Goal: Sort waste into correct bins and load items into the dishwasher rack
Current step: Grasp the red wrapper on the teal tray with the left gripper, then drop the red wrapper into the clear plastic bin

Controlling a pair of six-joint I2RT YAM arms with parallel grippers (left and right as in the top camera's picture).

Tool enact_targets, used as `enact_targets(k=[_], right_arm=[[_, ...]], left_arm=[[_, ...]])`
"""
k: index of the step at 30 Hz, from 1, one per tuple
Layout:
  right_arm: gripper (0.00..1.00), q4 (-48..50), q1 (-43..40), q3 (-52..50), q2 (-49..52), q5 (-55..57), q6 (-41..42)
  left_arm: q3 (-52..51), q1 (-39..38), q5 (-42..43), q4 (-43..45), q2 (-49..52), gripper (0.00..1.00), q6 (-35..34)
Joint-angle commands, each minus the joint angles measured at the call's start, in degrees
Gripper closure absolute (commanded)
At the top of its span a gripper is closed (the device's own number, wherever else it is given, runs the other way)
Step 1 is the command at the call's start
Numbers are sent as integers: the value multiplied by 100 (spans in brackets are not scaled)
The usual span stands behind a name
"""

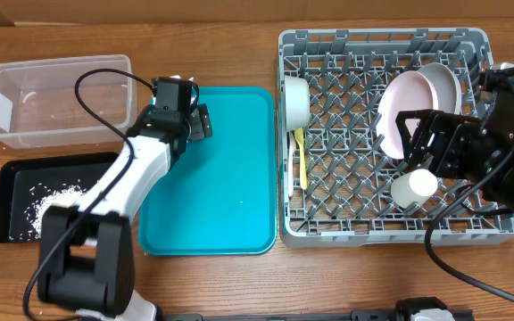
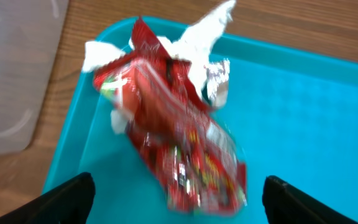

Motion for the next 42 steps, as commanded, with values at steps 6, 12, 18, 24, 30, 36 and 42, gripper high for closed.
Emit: enact_targets(k=[6,12,18,24,30,36,42], right_arm=[[8,-63,7,15,-31,37,7],[8,-76,7,15,-31,37,7],[9,-74,4,15,-31,37,7],[8,-70,7,15,-31,39,7],[8,-74,7,15,-24,37,7],[8,-120,7,15,-26,37,9],[8,-157,4,15,-24,39,9]], left_arm=[[59,-9,-262,310,756,45,-973],[203,-13,181,-293,483,96,-671],[1058,-11,533,-2000,-706,96,-341],[1351,223,59,-2079,-1464,96,339],[1351,1099,-717,-1633,-1145,96,505],[1353,1912,-57,-986,-358,58,505],[1491,1792,1086,-1222,-573,29,844]])
